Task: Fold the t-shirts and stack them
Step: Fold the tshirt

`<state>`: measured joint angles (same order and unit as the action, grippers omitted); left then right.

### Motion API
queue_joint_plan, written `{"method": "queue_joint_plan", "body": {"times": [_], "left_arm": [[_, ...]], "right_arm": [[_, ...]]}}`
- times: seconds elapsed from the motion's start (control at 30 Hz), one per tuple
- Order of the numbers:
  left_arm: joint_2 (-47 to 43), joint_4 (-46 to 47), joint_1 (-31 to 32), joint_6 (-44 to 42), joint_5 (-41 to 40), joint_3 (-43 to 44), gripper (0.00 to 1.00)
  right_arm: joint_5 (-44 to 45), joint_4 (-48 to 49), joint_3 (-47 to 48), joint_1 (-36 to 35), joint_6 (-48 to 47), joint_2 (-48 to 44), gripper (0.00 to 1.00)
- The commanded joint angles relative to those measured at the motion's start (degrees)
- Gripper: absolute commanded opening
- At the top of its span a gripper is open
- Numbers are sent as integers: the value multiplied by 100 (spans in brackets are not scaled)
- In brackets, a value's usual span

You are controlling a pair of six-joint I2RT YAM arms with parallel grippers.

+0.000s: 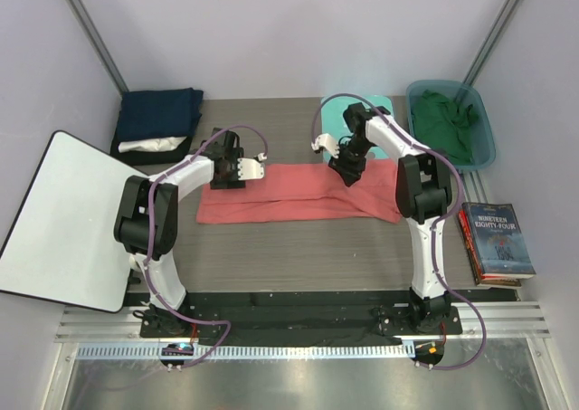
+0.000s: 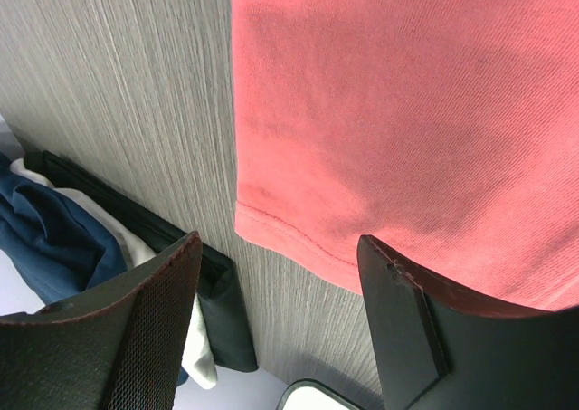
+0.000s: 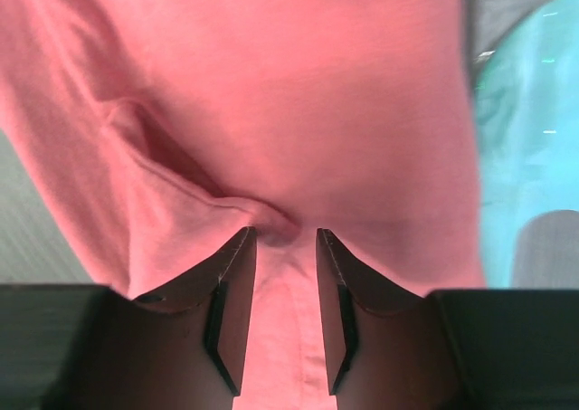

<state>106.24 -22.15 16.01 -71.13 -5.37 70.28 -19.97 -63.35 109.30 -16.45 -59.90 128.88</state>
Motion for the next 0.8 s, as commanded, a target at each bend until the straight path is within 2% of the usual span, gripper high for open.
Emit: {"method": "queue_joint_plan", "body": {"times": [0.0,0.2,0.3,0.37,0.4,0.43,0.57,0.77], "left_arm": [[90,-61,-1,-41,62,205,70],[134,-70,-1,-50,123,302,70],[143,-79,7,-41,132,311,70],[134,-79,7,-50,124,293,70],[117,-79,7,-50,124,284,70],[108,-79,7,-50,124,276,70],[82,-79,7,-50,132,223,70],[73,-79,7,-32,158,197,70]], "right_arm": [[-122,-529,22,-69,-241,15,40],[-104,-520,-154,-78,-250,-39,43],[-95,-433,-163,-87,-154,14,38],[-78,-380,-154,-87,-66,41,19],[-60,-354,-154,-95,-40,23,5],[-51,-345,-163,-104,-22,6,1],[-34,-441,-189,-165,-57,-240,1],[-113,-1091,-268,-332,-294,-679,1]]}}
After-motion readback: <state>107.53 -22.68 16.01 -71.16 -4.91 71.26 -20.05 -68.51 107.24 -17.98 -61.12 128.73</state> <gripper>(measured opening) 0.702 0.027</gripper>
